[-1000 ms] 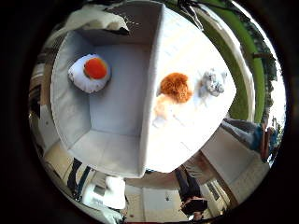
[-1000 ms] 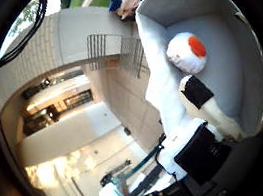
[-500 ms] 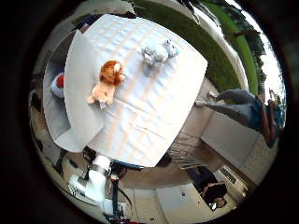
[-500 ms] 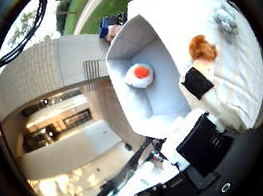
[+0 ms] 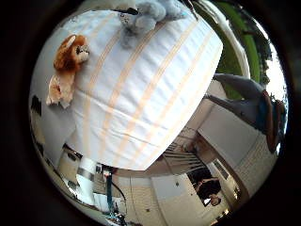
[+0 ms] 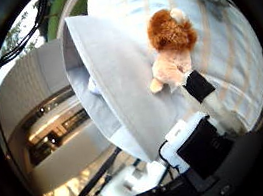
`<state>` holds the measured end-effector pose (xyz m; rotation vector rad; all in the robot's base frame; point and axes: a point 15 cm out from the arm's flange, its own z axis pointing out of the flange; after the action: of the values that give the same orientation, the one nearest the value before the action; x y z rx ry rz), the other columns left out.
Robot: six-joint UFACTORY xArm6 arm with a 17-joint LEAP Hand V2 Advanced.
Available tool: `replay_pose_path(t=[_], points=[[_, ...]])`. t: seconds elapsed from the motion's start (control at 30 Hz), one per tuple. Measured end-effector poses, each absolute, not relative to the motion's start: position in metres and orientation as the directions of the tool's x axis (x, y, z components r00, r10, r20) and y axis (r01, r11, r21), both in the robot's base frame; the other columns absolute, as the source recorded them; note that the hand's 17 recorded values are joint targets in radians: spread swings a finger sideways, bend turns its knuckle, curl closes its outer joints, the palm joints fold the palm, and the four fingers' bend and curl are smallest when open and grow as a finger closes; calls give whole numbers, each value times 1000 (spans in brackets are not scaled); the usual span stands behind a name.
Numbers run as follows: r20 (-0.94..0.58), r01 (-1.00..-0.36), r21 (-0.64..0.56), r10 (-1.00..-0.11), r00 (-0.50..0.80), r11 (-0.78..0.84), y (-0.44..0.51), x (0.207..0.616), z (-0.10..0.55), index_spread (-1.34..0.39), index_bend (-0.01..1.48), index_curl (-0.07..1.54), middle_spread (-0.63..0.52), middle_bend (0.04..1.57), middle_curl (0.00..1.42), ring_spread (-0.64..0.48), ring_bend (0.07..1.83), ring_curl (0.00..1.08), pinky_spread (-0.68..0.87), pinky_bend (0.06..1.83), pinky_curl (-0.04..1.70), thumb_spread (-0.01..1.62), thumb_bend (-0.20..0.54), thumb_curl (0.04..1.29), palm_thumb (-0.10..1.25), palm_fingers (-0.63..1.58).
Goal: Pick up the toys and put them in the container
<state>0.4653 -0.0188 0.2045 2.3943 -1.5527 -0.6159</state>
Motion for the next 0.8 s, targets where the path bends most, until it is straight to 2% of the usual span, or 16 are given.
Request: replay_pose_path(t=[0.17, 0.3, 0.4, 0.47, 0.53, 0.63, 0.7, 0.8], points=[[-222, -790, 465, -917, 332, -399, -12, 461, 174, -385, 161, 236, 31, 179, 341, 241, 326, 318, 372, 431, 202, 1115, -28, 480, 845, 8], [-151, -767, 525, -927, 343, -369, -14, 459, 157, -365, 160, 235, 33, 186, 341, 241, 322, 317, 371, 418, 206, 1116, -26, 476, 843, 17], [-119, -761, 544, -930, 348, -354, -18, 459, 151, -279, 161, 237, 21, 205, 348, 236, 348, 319, 368, 395, 201, 1116, -26, 470, 843, 126], [-112, -770, 529, -929, 352, -356, -18, 464, 150, -208, 162, 237, -14, 273, 372, 222, 432, 327, 366, 418, 189, 1116, -26, 467, 843, 388], [-100, -788, 500, -927, 361, -360, -17, 471, 151, -249, 127, 216, -56, 412, 428, 172, 648, 386, 335, 457, 189, 1115, -25, 464, 846, 722], [-83, -819, 446, -928, 364, -361, -17, 481, 164, -324, 76, 152, -111, 632, 542, 126, 971, 519, 318, 486, 202, 1108, -18, 465, 868, 845], [-68, -849, 392, -931, 359, -356, -21, 490, 176, -375, 131, 125, -144, 723, 606, 85, 1105, 593, 315, 584, 229, 1108, -16, 465, 884, 907], [-70, -883, 320, -938, 339, -342, -27, 490, 193, -481, 209, 81, -198, 827, 710, 21, 1198, 670, 316, 892, 319, 1105, -4, 478, 932, 1064]])
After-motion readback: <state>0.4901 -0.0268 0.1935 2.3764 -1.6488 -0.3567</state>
